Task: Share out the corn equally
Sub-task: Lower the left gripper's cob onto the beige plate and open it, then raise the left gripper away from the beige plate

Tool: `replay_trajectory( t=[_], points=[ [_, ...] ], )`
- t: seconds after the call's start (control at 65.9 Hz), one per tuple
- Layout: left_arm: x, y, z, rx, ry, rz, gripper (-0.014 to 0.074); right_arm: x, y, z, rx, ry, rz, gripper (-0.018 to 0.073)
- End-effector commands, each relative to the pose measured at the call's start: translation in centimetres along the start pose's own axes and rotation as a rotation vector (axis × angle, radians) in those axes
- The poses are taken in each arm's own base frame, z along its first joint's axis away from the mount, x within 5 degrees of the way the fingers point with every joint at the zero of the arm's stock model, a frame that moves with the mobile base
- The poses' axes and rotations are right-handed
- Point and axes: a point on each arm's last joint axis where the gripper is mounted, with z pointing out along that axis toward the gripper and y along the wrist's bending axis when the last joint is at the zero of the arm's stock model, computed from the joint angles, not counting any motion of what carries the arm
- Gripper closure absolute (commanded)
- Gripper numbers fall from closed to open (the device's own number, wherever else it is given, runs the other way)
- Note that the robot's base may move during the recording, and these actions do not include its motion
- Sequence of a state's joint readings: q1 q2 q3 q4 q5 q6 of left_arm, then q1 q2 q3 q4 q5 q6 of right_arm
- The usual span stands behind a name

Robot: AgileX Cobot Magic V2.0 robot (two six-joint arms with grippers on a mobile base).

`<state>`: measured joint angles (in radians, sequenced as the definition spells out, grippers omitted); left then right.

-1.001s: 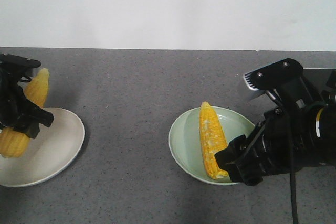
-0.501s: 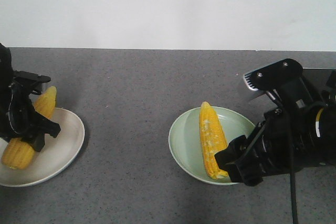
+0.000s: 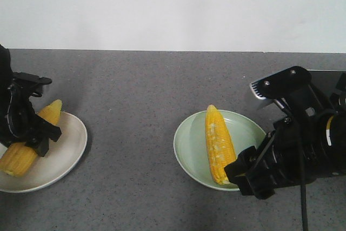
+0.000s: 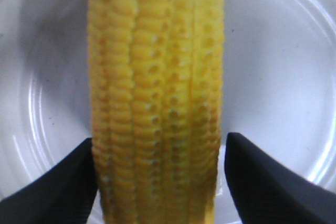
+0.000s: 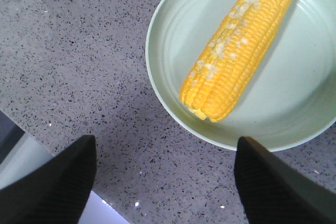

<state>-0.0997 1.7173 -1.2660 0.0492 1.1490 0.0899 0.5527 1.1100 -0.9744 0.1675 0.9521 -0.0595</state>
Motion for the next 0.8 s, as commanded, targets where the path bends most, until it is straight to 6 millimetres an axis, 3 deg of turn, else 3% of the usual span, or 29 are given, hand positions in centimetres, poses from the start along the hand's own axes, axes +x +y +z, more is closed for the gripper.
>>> replay_trajectory(
  t=[0.0, 0.197, 0.425, 0.561, 0.789],
  points=[
    [0.5, 0.0, -4.0, -0.007, -0.148, -0.001, 0.0101, -0.7, 0.2, -1.1, -0.005, -0.082, -0.012, 0.0034],
    [2.4, -0.7, -8.6, 0.047, -0.332, 0.002, 0.0108, -0.7, 0.2, -1.1, -0.005, -0.081, -0.012, 0.0034],
    [5.8, -3.1, -13.2, 0.129, -0.543, 0.106, 0.0108, -0.7, 0.2, -1.1, -0.005, -0.081, -0.012, 0.0034],
    [8.3, -4.0, -13.7, 0.147, -0.642, 0.124, 0.0108, -0.7, 0.2, -1.1, -0.005, -0.081, -0.012, 0.0034],
    [13.0, -4.9, -12.7, 0.176, -0.756, 0.127, 0.0108, -0.8, 0.2, -1.1, -0.004, -0.085, -0.015, 0.0034]
  ],
)
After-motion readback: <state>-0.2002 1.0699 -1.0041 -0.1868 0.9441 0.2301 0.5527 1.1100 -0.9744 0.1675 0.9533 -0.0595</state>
